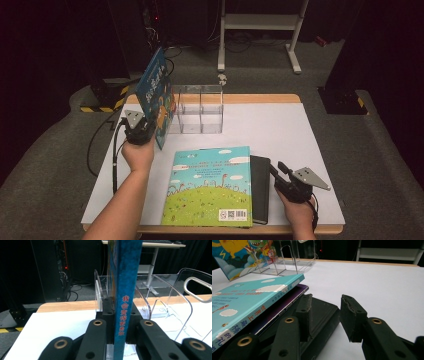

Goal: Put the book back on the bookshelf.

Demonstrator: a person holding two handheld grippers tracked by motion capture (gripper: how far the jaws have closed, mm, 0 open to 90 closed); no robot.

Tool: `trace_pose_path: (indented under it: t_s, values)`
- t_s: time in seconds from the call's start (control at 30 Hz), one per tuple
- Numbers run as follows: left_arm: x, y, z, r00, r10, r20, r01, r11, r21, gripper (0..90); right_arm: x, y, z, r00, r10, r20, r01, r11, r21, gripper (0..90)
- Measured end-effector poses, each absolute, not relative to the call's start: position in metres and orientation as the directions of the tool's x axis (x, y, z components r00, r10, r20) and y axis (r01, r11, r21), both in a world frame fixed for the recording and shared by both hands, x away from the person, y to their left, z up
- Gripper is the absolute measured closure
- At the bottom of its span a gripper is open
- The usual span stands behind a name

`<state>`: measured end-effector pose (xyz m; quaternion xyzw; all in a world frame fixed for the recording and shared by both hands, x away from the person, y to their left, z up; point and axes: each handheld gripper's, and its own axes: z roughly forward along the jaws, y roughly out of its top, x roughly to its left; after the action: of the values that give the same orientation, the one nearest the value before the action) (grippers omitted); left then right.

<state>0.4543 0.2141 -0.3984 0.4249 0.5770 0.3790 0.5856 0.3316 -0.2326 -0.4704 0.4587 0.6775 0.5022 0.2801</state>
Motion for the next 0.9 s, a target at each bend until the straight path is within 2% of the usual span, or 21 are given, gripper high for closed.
trace_pose_path:
  t_s: [0.7, 0.9]
  values:
    - [0.4513, 0.2180, -0.3998, 0.059, 0.928, -0.368, 0.049, 0.365, 0.930, 79.4, 0.3321, -0.2320, -0.4712, -0.424, 0.902, 0.078, 0.342, 0.080, 0.936, 61.6]
    - [0.4472, 0.2184, -0.4016, 0.065, 0.923, -0.380, 0.050, 0.378, 0.925, 76.0, 0.3319, -0.2316, -0.4712, -0.425, 0.902, 0.076, 0.342, 0.083, 0.936, 61.6]
